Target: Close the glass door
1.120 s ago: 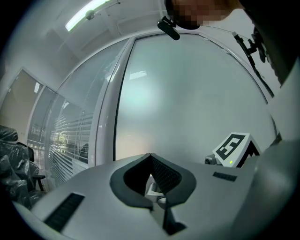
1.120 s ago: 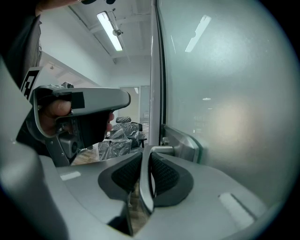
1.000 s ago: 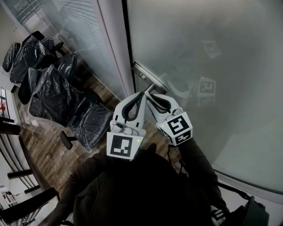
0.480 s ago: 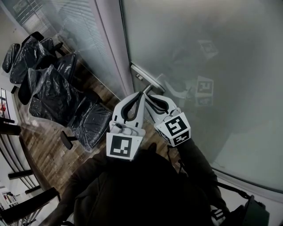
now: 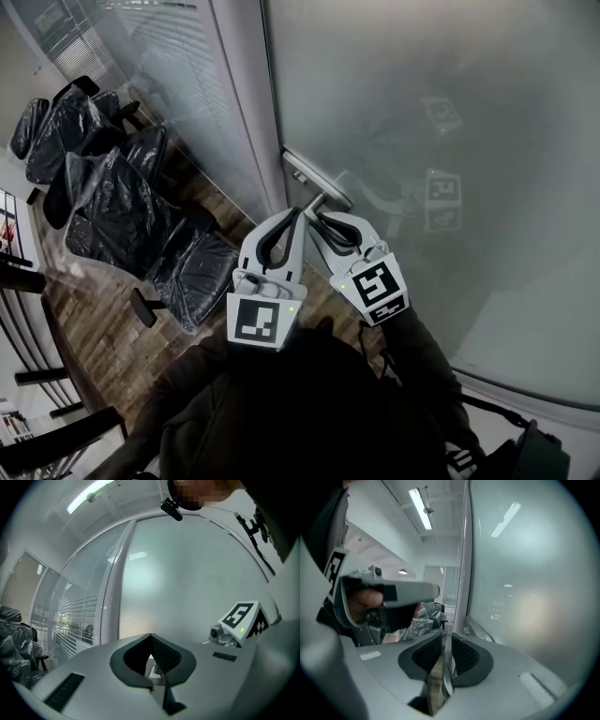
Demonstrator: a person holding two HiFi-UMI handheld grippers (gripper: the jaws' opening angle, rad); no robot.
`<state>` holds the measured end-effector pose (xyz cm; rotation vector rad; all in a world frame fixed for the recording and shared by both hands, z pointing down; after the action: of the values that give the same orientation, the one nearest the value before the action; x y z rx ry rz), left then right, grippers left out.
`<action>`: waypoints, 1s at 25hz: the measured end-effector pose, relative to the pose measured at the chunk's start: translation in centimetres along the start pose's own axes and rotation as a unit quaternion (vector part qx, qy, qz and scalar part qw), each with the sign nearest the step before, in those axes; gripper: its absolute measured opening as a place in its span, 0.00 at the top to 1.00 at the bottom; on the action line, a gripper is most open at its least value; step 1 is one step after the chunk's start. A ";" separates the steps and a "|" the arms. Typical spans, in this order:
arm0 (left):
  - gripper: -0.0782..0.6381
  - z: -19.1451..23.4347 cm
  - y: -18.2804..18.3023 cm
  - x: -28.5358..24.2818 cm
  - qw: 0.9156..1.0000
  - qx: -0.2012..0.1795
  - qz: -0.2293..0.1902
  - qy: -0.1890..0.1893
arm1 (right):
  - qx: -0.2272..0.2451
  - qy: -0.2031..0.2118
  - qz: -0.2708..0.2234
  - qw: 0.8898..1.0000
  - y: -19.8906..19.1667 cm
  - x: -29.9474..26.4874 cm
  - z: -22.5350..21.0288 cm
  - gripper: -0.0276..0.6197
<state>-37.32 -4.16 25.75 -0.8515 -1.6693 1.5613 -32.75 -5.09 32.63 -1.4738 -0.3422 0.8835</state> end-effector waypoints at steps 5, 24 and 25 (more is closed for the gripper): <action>0.90 0.0 0.1 0.1 1.000 -0.001 -0.002 0.003 | -0.020 -0.022 -0.071 0.997 3.8 2.2 -1.0 0.86; 0.90 -1.0 0.1 -0.4 1.000 -0.014 0.001 -0.012 | -0.065 -0.085 -0.145 0.984 5.5 4.8 -2.5 0.95; 0.90 -1.0 0.1 -0.4 1.000 -0.016 0.001 -0.012 | -0.065 -0.085 -0.146 0.983 5.5 4.9 -2.4 0.95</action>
<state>-36.29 -3.94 25.66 -0.8526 -1.7150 1.5557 -29.53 -4.21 25.62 -1.4252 -0.7363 0.7614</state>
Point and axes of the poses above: the fingertips, and each gripper's own axes: x backward along the fingers, z to its left, y out of its top, the point moved 2 cm from there along x, backward along the fingers, and after that the axes turned 2 degrees about z, right-handed, at the moved point
